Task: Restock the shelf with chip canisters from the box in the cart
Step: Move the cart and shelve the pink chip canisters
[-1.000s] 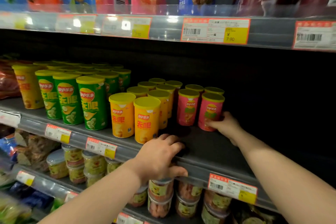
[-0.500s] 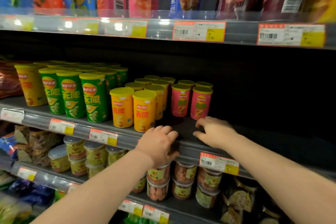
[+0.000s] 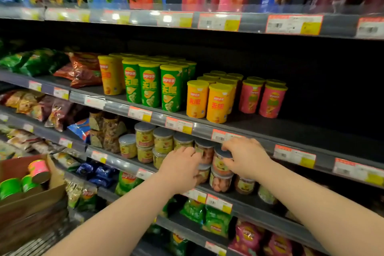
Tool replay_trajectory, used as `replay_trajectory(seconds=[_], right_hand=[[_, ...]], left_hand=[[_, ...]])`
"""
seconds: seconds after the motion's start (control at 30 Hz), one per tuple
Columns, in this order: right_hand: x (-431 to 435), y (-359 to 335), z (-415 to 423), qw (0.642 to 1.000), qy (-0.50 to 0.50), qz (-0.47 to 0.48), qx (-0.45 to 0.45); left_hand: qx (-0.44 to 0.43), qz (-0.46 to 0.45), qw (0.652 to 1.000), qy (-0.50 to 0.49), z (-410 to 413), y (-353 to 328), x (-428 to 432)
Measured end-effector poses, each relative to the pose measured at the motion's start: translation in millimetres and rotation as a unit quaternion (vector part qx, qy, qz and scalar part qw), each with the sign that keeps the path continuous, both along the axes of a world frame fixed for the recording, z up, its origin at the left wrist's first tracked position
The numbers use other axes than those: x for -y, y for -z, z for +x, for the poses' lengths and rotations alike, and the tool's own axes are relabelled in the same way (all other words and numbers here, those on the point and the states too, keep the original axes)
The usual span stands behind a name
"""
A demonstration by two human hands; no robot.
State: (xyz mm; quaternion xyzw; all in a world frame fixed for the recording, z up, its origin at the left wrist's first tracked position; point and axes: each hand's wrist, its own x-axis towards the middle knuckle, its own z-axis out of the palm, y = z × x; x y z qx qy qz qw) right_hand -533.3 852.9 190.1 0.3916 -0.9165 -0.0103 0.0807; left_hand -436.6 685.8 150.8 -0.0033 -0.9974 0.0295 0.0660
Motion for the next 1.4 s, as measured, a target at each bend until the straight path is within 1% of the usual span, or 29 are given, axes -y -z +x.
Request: replay_trajectory(seconds=[0.13, 0.27, 0.37, 0.53, 0.73, 0.87, 1.1, 1.27, 1.4], right_hand=[[38, 30, 45, 0.999, -0.027, 0.023, 0.033], [83, 58, 95, 0.993, -0.063, 0.054, 0.086], [120, 75, 134, 0.986, -0.1, 0.078, 0.105], [179, 97, 193, 0.971, -0.167, 0.105, 0.136], [231, 112, 250, 0.949, -0.245, 0.147, 0.133], [261, 126, 267, 0.934, -0.274, 0.176, 0.144], [334, 148, 274, 0.912, -0.327, 0.198, 0.15], [395, 164, 257, 0.895, -0.35, 0.206, 0.184], [438, 168, 228, 0.89, -0.359, 0.208, 0.188]], left_hand=[[0.051, 0.026, 0.997, -0.053, 56, 15, 27], [0.075, 0.049, 0.991, -0.1, 117, 41, 58], [0.09, 0.053, 0.984, -0.146, 166, 57, 83], [0.117, 0.059, 0.964, -0.23, 246, 75, 121], [0.127, 0.093, 0.933, -0.323, 312, 98, 153], [0.122, 0.113, 0.916, -0.364, 334, 111, 166], [0.142, 0.137, 0.88, -0.433, 349, 129, 214], [0.163, 0.15, 0.859, -0.462, 336, 135, 266], [0.182, 0.159, 0.846, -0.475, 310, 138, 307]])
